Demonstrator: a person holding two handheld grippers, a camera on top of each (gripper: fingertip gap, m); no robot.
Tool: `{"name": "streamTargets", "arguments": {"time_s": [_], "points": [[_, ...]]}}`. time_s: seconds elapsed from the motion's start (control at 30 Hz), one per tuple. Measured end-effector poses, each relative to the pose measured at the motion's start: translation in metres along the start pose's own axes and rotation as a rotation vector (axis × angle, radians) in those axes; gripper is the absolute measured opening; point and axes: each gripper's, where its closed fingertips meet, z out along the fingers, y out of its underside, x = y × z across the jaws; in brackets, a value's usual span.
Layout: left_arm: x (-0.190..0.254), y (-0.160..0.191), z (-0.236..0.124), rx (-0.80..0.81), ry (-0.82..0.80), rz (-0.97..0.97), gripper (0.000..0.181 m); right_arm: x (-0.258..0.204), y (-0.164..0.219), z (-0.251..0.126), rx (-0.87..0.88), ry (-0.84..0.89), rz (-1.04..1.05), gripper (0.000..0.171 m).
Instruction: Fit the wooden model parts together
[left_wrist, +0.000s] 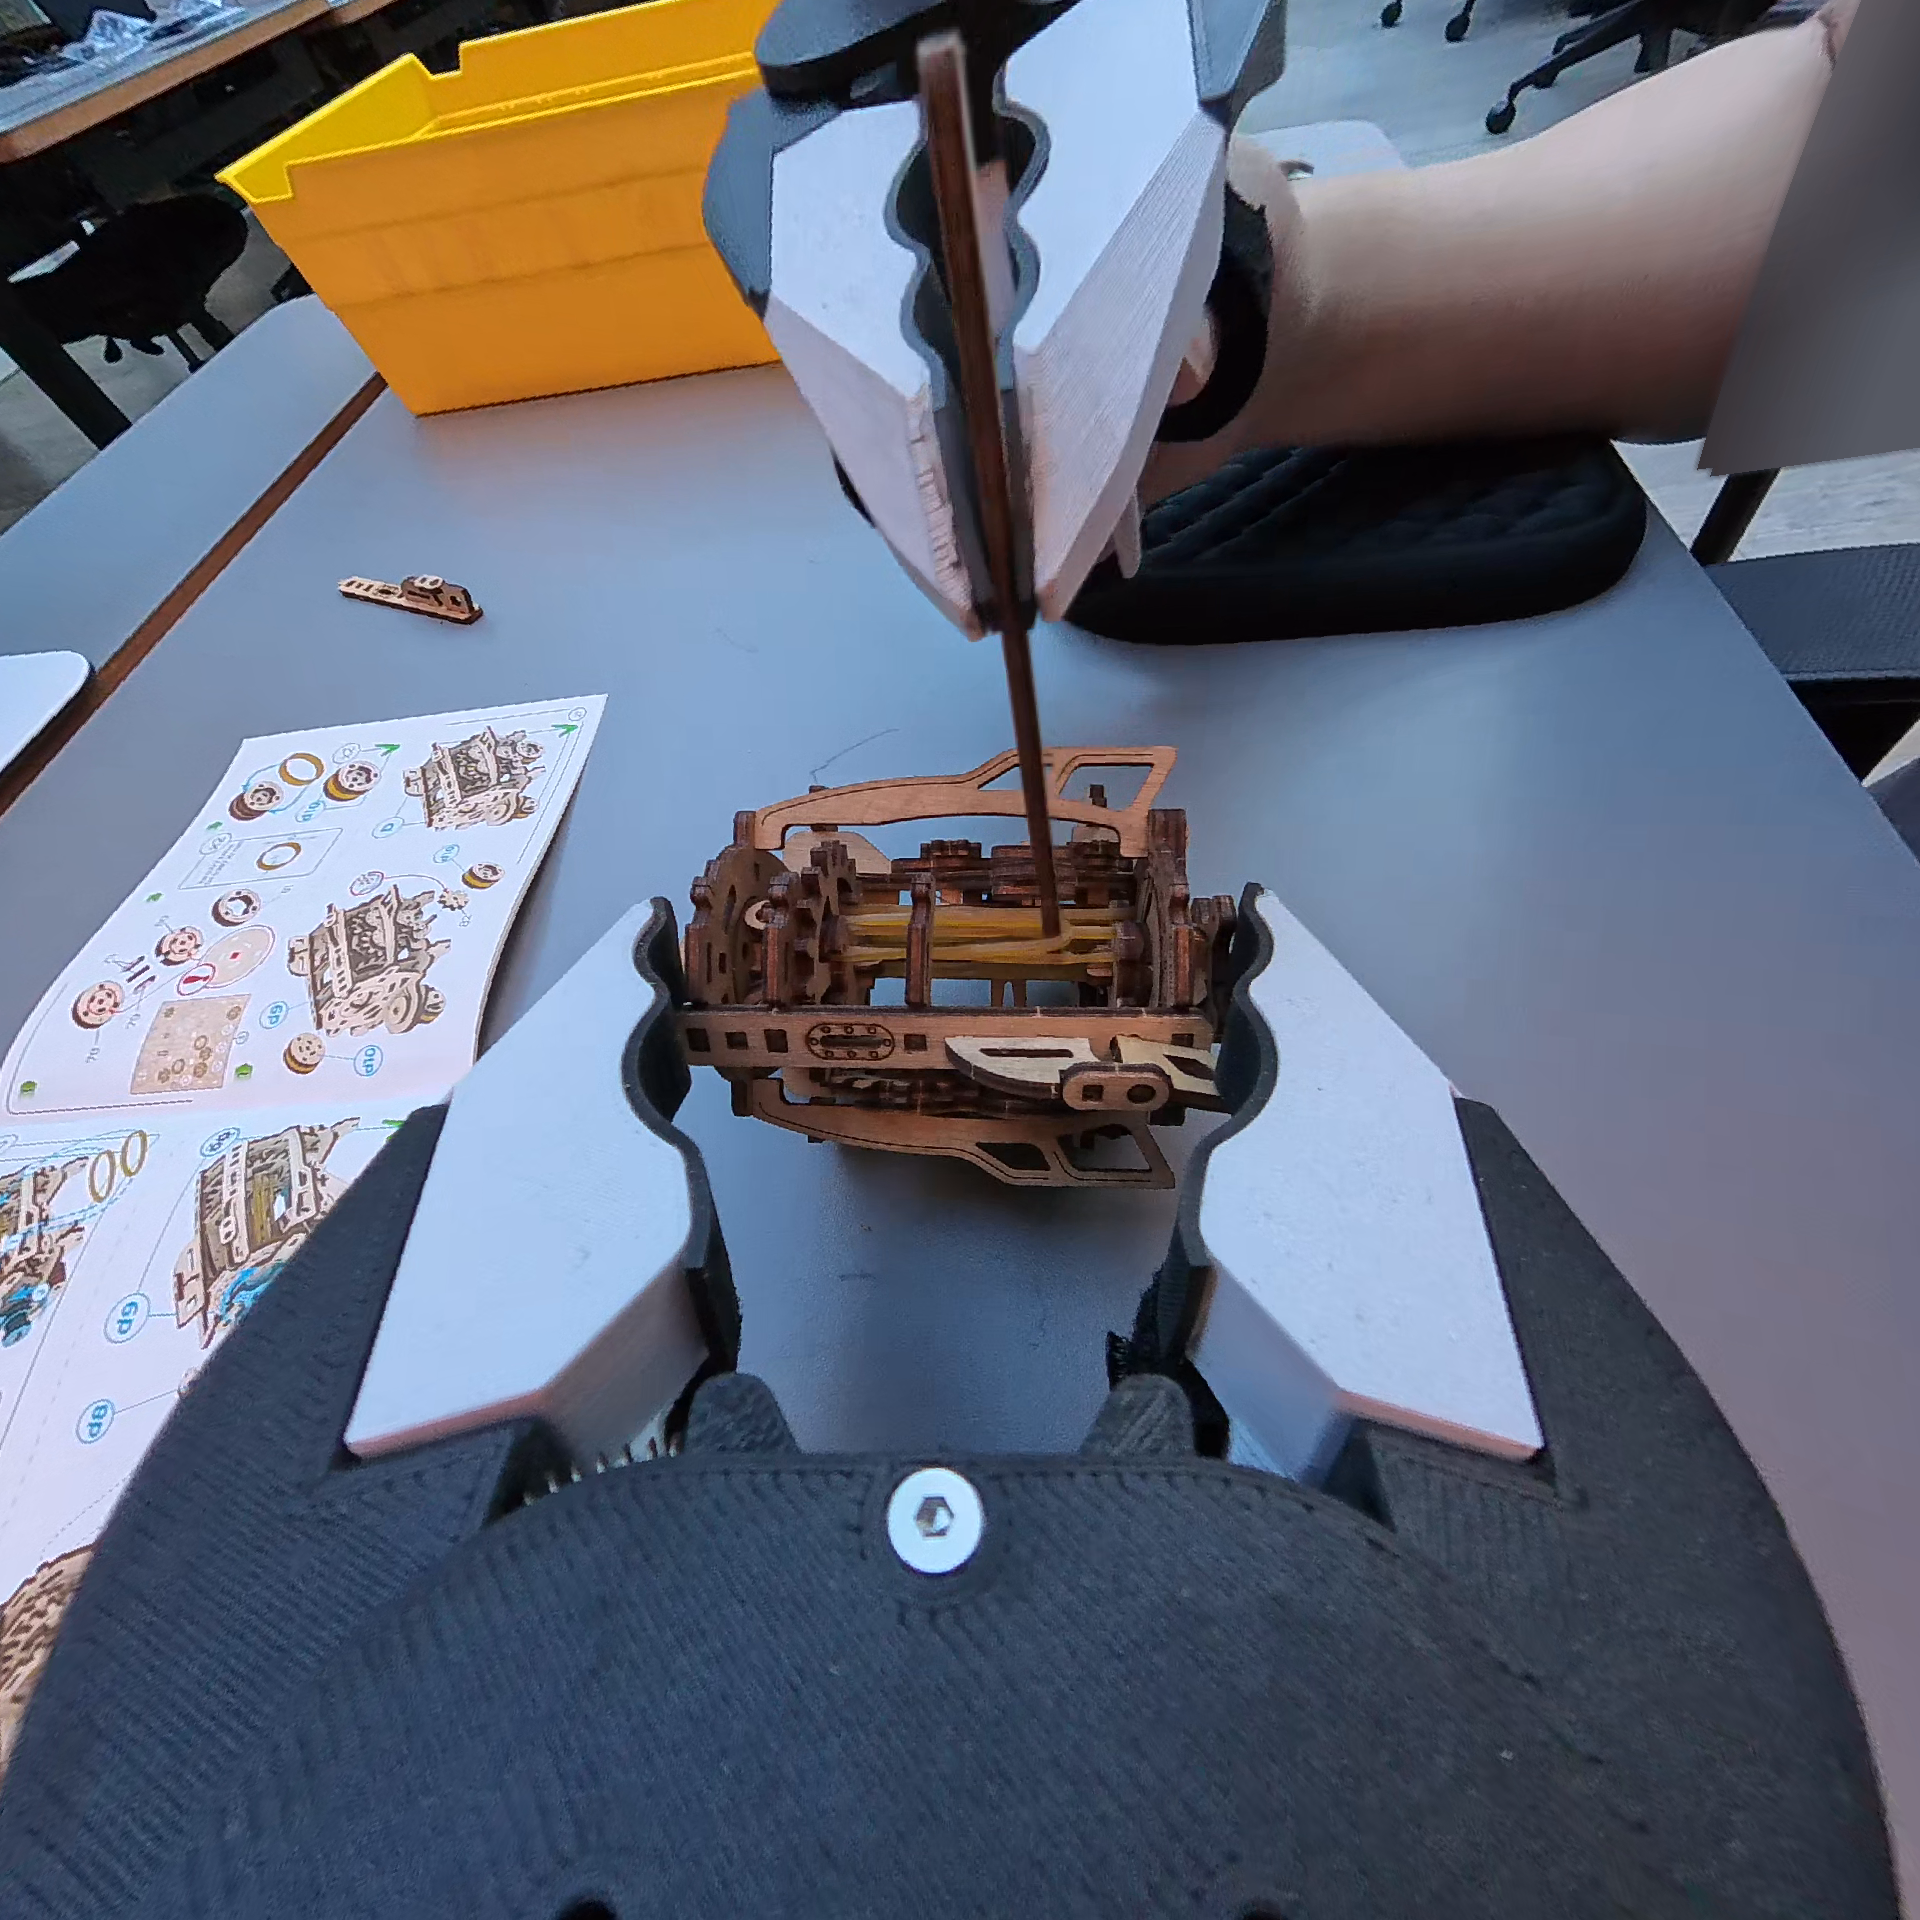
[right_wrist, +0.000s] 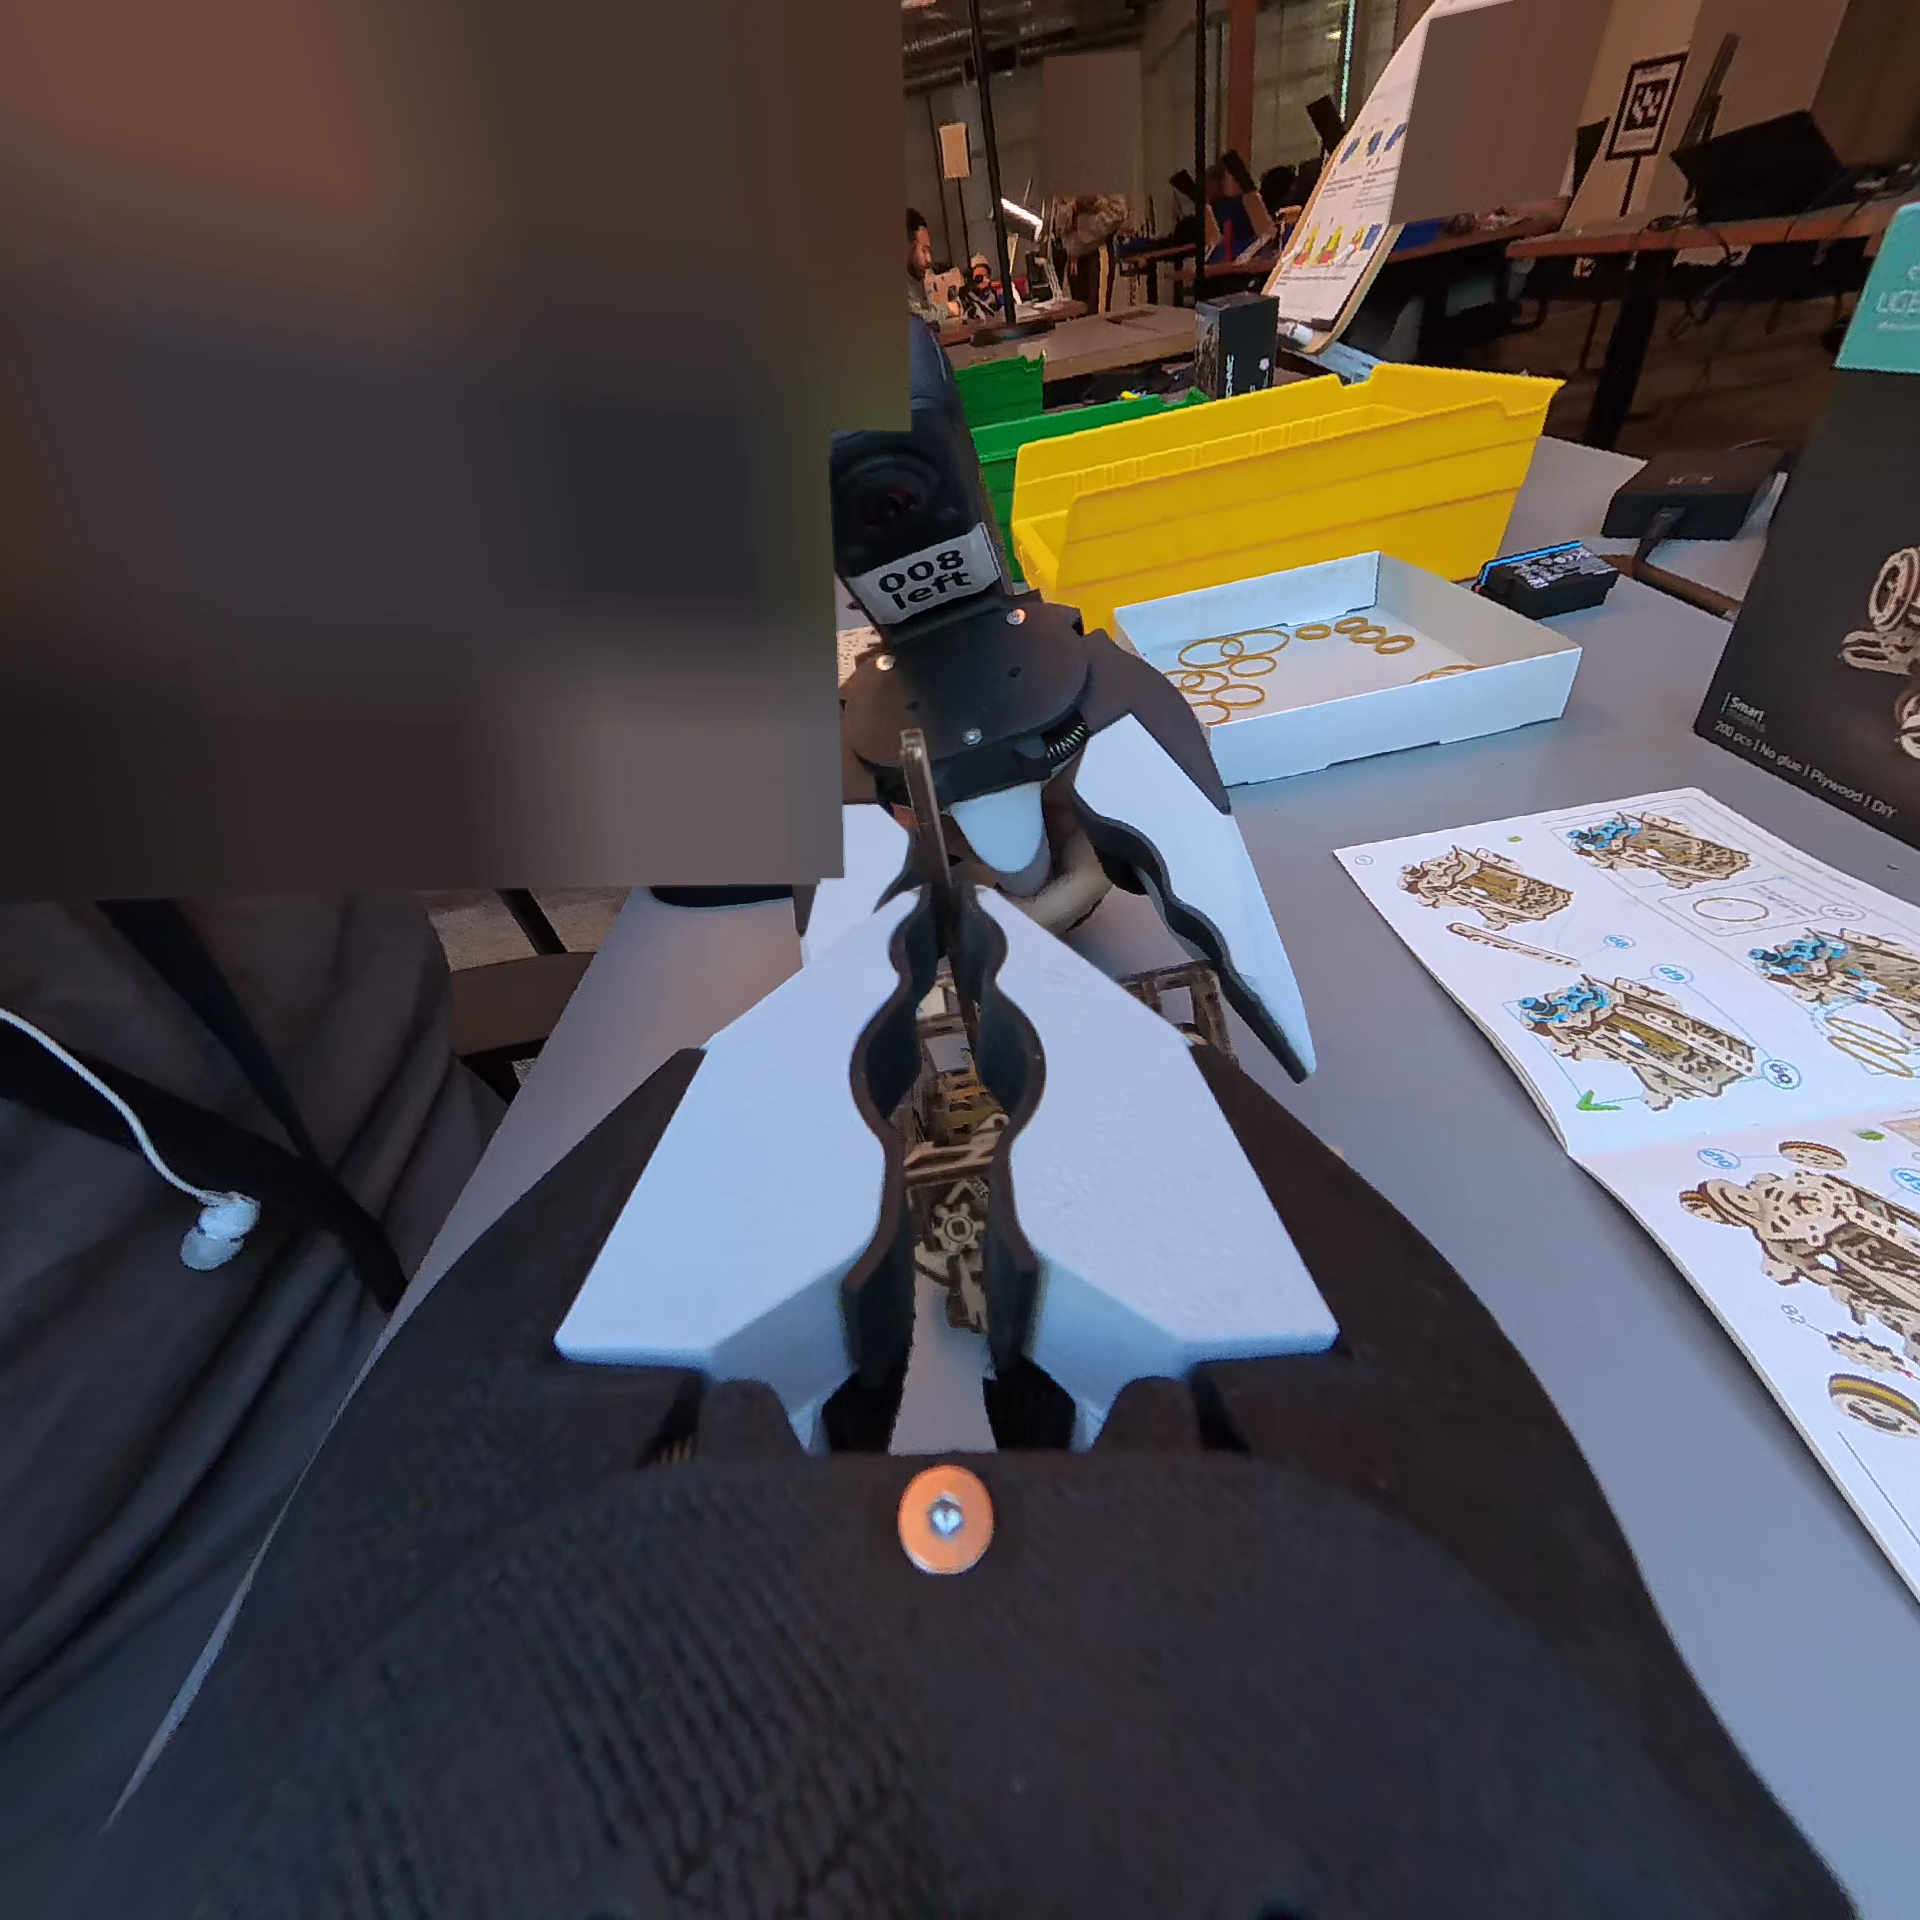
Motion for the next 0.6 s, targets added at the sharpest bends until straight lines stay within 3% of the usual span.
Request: {"name": "streamTargets", "arguments": {"time_s": [0.6], "points": [[0.0076, -0.0044, -0.0057, 0.007, 0.002, -0.02, 0.103, 0.0017, -0.0001, -0.0018, 0.029, 0.006, -0.053, 0.0]]}}
